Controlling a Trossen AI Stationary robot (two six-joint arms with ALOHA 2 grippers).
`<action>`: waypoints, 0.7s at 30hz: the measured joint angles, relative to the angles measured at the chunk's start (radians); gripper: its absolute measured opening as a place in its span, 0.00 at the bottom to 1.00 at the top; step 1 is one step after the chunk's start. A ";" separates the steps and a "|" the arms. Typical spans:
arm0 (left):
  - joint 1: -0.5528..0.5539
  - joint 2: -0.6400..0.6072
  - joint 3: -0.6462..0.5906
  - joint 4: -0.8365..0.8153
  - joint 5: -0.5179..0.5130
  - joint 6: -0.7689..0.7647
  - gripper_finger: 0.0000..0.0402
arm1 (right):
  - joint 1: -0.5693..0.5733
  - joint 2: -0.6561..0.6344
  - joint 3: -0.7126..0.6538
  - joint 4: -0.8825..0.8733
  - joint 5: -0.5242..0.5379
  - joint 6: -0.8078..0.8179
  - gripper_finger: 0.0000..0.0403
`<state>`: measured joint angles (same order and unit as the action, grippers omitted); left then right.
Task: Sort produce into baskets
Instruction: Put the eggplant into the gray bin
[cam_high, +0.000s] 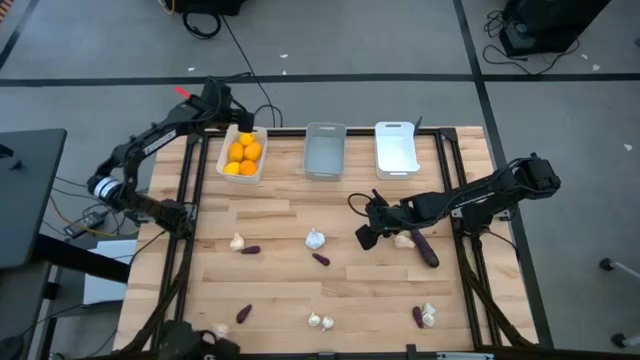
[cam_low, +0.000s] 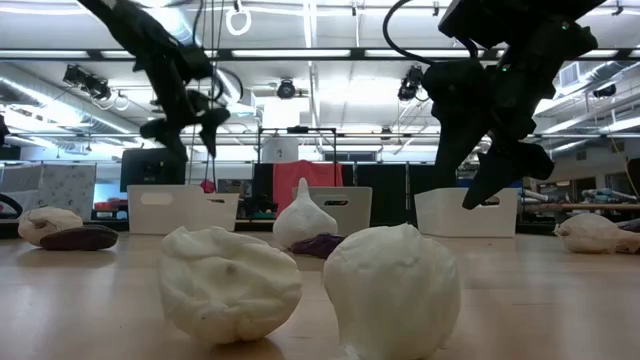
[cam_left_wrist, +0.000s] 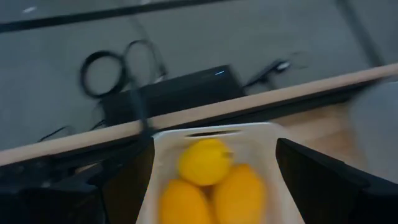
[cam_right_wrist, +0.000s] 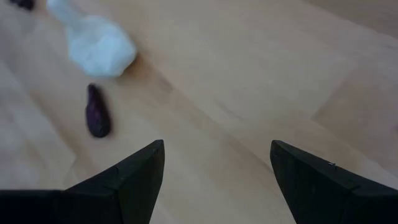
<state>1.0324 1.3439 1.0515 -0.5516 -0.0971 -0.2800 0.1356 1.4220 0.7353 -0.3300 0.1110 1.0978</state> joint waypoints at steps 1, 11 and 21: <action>-0.011 -0.025 0.000 0.005 0.028 -0.008 0.85 | 0.000 0.000 0.000 0.008 -0.008 -0.014 0.75; -0.305 -0.190 0.000 0.152 0.146 -0.116 0.78 | 0.002 0.000 0.000 0.169 -0.043 -0.099 0.75; -0.742 -0.169 -0.001 0.417 0.116 -0.098 0.70 | 0.002 0.000 0.001 0.454 -0.154 -0.253 0.65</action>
<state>0.2909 1.1750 1.0504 -0.1347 0.0187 -0.3780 0.1371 1.4220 0.7361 0.1243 -0.0430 0.8445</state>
